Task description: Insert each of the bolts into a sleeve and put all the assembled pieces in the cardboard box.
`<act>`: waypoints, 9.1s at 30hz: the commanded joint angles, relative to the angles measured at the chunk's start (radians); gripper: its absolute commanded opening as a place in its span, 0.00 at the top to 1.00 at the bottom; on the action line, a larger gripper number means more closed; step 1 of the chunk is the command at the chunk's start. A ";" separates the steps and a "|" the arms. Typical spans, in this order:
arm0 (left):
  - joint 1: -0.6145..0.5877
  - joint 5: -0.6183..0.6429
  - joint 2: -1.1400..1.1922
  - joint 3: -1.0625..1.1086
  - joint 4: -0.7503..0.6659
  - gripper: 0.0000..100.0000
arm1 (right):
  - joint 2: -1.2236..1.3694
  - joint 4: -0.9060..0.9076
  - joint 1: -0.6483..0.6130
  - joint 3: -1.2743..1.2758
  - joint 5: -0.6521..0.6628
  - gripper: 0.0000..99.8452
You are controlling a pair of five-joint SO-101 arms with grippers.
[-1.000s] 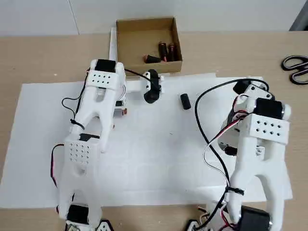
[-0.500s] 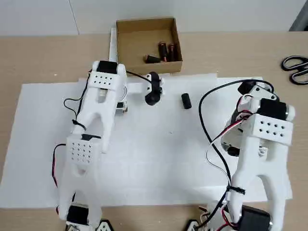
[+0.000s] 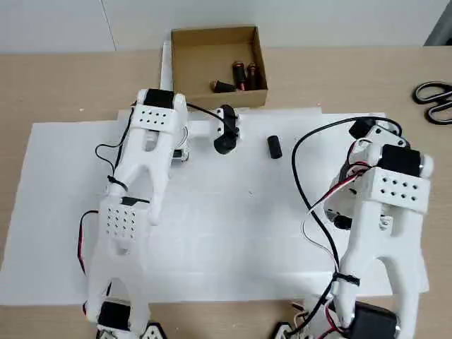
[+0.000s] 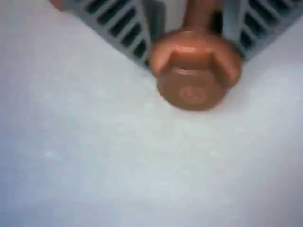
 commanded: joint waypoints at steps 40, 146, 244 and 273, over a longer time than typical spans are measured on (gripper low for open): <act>0.015 0.385 -0.540 -0.140 0.084 0.99 | -0.087 -0.001 -0.170 -0.008 0.094 1.00; 0.365 1.846 -2.337 1.797 -0.845 0.99 | -1.469 -0.875 -0.974 1.033 0.118 1.00; 0.149 1.605 -2.197 1.600 -0.703 0.82 | -1.469 -0.869 -0.886 1.028 0.155 1.00; -0.124 1.619 -1.266 0.773 -0.419 0.84 | -0.773 -0.855 -0.565 0.703 0.153 1.00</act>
